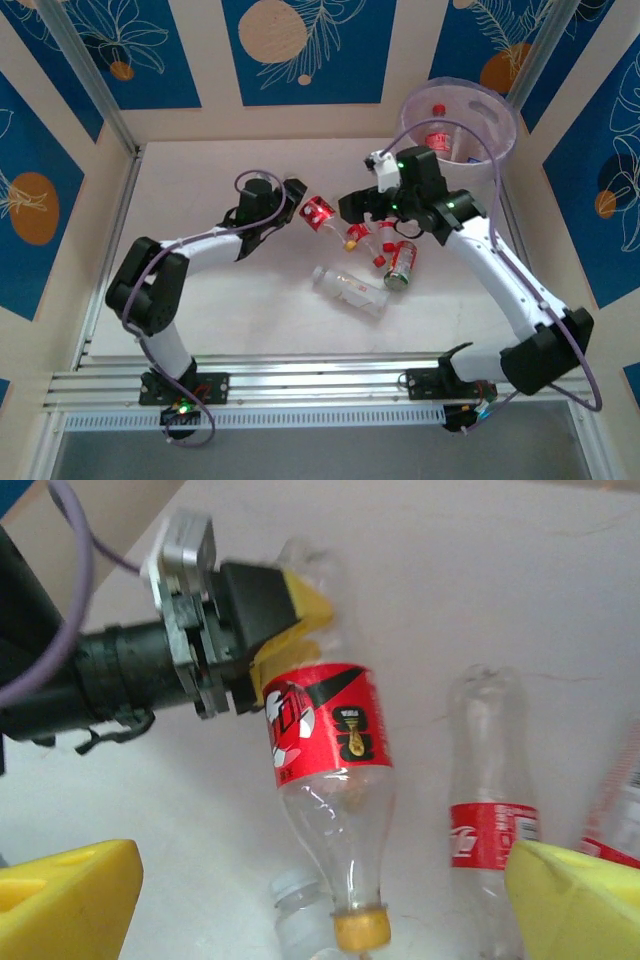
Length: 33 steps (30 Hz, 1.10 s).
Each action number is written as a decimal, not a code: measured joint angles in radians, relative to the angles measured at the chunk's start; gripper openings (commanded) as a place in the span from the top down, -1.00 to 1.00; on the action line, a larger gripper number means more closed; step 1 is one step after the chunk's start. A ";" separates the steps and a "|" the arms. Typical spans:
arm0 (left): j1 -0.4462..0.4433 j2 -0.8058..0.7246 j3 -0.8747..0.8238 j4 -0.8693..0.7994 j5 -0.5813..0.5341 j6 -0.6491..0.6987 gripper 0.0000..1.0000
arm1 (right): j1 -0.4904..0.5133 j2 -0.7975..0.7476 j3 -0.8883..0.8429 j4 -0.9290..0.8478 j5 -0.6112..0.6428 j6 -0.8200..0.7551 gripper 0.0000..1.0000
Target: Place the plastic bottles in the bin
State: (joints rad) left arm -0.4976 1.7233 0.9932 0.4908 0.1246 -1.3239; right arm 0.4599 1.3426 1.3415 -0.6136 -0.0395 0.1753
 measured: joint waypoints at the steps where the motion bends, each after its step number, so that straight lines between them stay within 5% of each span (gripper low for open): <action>1: 0.000 -0.016 0.000 0.008 0.025 0.007 -0.11 | 0.005 0.027 0.005 -0.001 -0.012 -0.002 -0.87; 8: -0.009 -0.085 -0.014 0.034 0.118 0.048 -0.11 | 0.008 0.184 0.009 0.006 -0.125 0.016 -0.81; 23: -0.026 -0.094 -0.022 0.052 0.137 0.076 -0.17 | 0.003 0.293 0.009 0.119 -0.356 0.145 -0.43; 33: -0.026 -0.097 -0.035 0.064 0.133 0.077 -0.60 | 0.001 0.297 0.009 0.119 -0.373 0.151 -0.25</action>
State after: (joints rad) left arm -0.5240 1.6260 0.9585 0.5552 0.2577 -1.2472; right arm 0.4606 1.6394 1.3502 -0.4946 -0.4129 0.3267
